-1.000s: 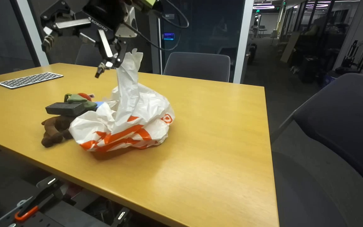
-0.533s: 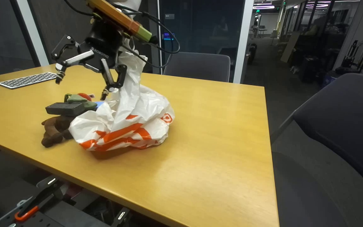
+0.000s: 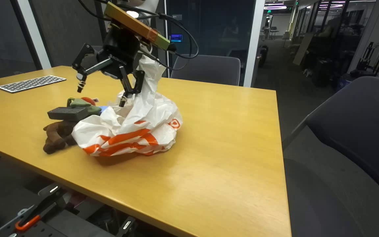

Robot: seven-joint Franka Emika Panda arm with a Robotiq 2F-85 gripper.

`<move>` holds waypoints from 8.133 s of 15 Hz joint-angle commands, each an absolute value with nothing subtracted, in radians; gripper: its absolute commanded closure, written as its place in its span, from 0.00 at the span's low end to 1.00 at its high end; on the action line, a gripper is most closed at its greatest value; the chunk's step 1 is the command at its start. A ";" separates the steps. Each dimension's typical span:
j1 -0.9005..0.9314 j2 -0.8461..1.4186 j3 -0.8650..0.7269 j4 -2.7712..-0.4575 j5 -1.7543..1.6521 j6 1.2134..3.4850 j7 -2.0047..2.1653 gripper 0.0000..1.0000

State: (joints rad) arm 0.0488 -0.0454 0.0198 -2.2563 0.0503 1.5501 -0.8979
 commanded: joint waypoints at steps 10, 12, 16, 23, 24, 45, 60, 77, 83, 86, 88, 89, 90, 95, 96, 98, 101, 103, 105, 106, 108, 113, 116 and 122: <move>0.058 -0.036 0.049 -2.455 0.016 2.147 -0.891 0.00; 0.055 -0.041 0.048 -2.477 0.015 2.278 -0.872 0.00; 0.049 -0.052 0.042 -2.517 -0.070 2.500 -0.841 0.00; 0.029 0.004 0.022 -2.583 -0.138 2.626 -0.873 0.00; 0.032 0.005 0.026 -2.586 -0.116 2.591 -0.894 0.00; 0.087 0.235 0.083 -2.449 -0.095 2.844 -1.186 0.00; 0.206 0.313 -0.057 -2.367 -0.524 2.913 -1.015 0.00; 0.161 0.301 0.009 -2.216 -0.579 2.415 -0.952 0.95; 0.134 0.221 0.048 -2.258 -0.558 2.318 -0.963 0.67; 0.104 0.205 0.056 -2.276 -0.545 2.308 -1.001 0.45; 0.091 0.200 0.049 -2.288 -0.570 2.351 -0.985 0.30; 0.089 0.203 0.051 -2.283 -0.573 2.350 -0.986 0.23; 0.086 0.210 0.053 -2.272 -0.572 2.348 -0.987 0.14; 0.088 0.240 0.097 -2.173 -0.427 2.289 -1.030 0.00; 0.090 0.234 0.082 -2.223 -0.473 2.316 -0.998 0.00; 0.092 0.234 0.094 -2.200 -0.448 2.310 -1.003 0.00; 0.091 0.234 0.095 -2.194 -0.447 2.305 -1.004 0.00; 0.090 0.235 0.095 -2.194 -0.447 2.305 -1.004 0.00; 0.090 0.235 0.095 -2.194 -0.447 2.305 -1.004 0.00; 0.090 0.235 0.095 -2.194 -0.447 2.304 -1.004 0.00; 0.090 0.235 0.095 -2.194 -0.447 2.304 -1.004 0.00; 0.119 0.244 0.072 -2.172 -0.684 2.336 -0.903 0.00; 0.092 0.257 0.106 -2.173 -0.656 2.390 -0.996 0.00; 0.096 0.334 0.097 -2.152 -0.711 2.514 -1.073 0.00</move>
